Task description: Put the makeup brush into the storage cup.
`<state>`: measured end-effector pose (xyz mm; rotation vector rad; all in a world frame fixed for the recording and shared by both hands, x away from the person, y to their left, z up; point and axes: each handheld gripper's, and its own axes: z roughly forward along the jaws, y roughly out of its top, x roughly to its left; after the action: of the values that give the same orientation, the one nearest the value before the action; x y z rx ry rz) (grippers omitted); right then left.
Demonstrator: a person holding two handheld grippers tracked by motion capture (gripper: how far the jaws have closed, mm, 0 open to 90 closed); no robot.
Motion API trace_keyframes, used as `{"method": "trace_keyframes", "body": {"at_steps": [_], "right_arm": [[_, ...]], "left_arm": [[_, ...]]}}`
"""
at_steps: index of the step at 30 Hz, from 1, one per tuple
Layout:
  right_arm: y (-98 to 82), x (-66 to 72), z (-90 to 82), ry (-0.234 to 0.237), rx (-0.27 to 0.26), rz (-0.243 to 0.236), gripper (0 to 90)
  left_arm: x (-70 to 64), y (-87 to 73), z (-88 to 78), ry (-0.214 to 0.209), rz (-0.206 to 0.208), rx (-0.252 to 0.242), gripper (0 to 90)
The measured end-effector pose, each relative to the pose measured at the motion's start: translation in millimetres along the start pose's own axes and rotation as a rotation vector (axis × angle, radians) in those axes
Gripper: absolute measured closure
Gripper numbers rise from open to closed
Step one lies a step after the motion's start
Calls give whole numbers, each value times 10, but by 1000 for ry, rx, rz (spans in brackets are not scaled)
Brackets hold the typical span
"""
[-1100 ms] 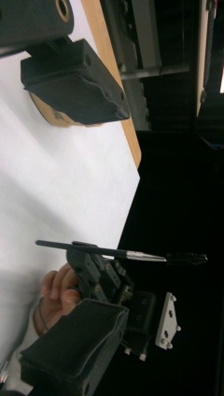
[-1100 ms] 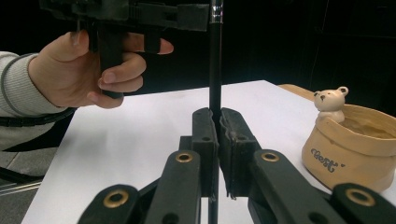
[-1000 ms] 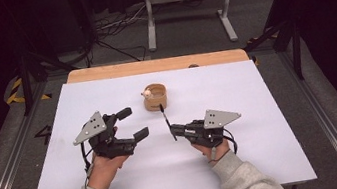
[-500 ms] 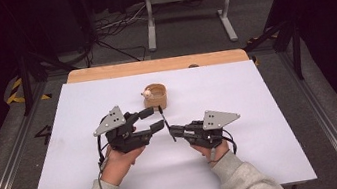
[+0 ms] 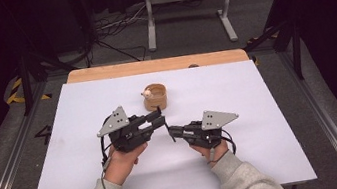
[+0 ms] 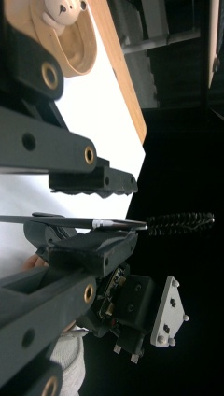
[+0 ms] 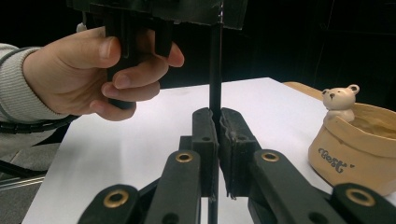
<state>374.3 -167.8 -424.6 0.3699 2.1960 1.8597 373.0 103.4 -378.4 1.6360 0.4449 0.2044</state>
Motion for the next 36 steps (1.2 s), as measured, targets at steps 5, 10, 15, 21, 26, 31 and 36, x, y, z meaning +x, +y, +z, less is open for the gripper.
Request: {"method": "trace_keyframes", "body": {"at_steps": [5,10,15,21,26,31,36], "right_arm": [[-8,-15,-2,1,-1,9,852],[-9,-13,1,2,0,7,852],[-8,-12,7,2,1,5,850],[7,8,-1,-19,-3,-5,796],[7,-22,-11,-53,-15,30,534],[41,-43,-51,-99,-28,40,283],[72,-61,-120,-144,-41,44,133]], "left_arm": [[-26,-8,28,-11,11,-1,807],[-27,-13,33,-17,8,-2,838],[-27,-14,28,-21,6,-2,843],[-54,21,13,-33,7,-11,845],[-57,78,0,-21,31,-15,845],[13,172,-7,2,28,-15,845],[85,261,-3,23,32,-15,845]]}}
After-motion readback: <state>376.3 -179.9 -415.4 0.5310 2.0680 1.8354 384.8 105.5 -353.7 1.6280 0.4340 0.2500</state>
